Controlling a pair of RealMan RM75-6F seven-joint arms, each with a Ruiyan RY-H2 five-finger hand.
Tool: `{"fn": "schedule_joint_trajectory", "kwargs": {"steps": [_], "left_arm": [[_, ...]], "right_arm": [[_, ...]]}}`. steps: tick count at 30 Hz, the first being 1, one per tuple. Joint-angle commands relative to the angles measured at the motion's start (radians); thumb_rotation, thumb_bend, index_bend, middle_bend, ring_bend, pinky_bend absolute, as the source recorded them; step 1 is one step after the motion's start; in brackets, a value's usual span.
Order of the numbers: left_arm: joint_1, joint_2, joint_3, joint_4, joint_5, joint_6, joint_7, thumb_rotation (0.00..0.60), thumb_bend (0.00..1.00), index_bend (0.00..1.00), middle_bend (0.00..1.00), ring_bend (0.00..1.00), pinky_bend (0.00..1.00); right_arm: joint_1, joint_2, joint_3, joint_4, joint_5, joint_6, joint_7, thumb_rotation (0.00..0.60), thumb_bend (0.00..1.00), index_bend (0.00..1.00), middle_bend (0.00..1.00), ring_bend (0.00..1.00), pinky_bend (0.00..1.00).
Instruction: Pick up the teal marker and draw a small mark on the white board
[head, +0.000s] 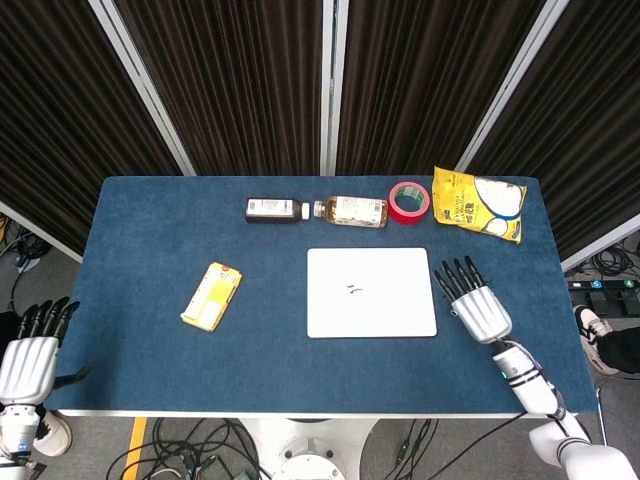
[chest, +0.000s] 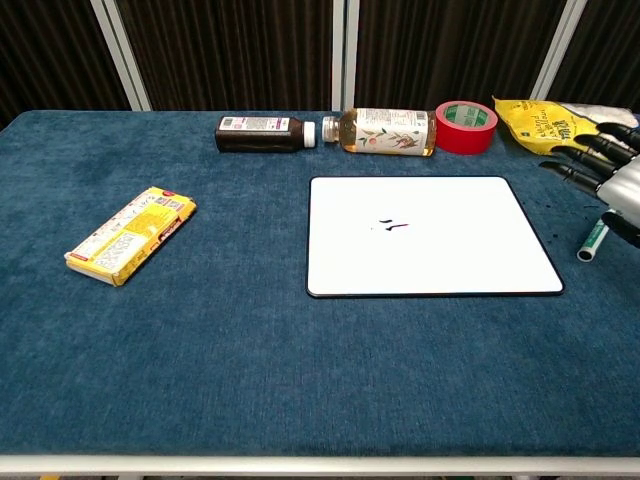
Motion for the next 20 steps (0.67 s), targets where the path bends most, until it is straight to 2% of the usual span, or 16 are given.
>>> {"fn": "schedule_joint_trajectory", "kwargs": {"steps": [1,3,6,8,12,17,20], "left_arm": [[-0.004,0.002,-0.003,0.001,0.002,0.0,0.004,0.6,0.0,0.1,0.06,0.0,0.01],[-0.007,0.005,-0.007,0.002,0.002,-0.001,0.01,0.6,0.0,0.1,0.06,0.0,0.01],[-0.012,0.003,-0.013,0.01,0.0,0.001,0.034,0.6,0.0,0.1,0.06,0.0,0.01],[-0.016,0.002,-0.015,0.012,-0.001,-0.002,0.05,0.6,0.0,0.1,0.06,0.0,0.01],[-0.025,0.001,-0.018,0.005,0.0,-0.01,0.06,0.6,0.0,0.1,0.06,0.0,0.01],[-0.031,-0.006,-0.025,-0.001,-0.004,-0.011,0.07,0.6,0.0,0.11,0.06,0.0,0.01],[-0.033,-0.012,-0.027,-0.003,-0.005,-0.009,0.074,0.6,0.0,0.1,0.06,0.0,0.01]], "right_arm": [[-0.036,0.123,0.057,-0.209,0.063,0.057,0.096,0.6,0.42,0.0,0.04,0.0,0.0],[-0.063,0.222,0.08,-0.402,0.104,0.058,0.206,0.6,0.41,0.0,0.07,0.0,0.0],[-0.106,0.396,0.087,-0.698,0.154,0.032,0.411,0.6,0.4,0.0,0.14,0.0,0.0],[-0.135,0.503,0.078,-0.844,0.168,0.024,0.532,0.6,0.4,0.01,0.17,0.01,0.0],[-0.19,0.61,0.066,-0.958,0.16,0.077,0.607,0.6,0.4,0.04,0.18,0.01,0.0],[-0.251,0.642,0.059,-1.007,0.129,0.176,0.543,0.6,0.4,0.07,0.19,0.01,0.0],[-0.269,0.652,0.053,-1.033,0.114,0.195,0.513,0.6,0.4,0.08,0.19,0.01,0.0]]}}
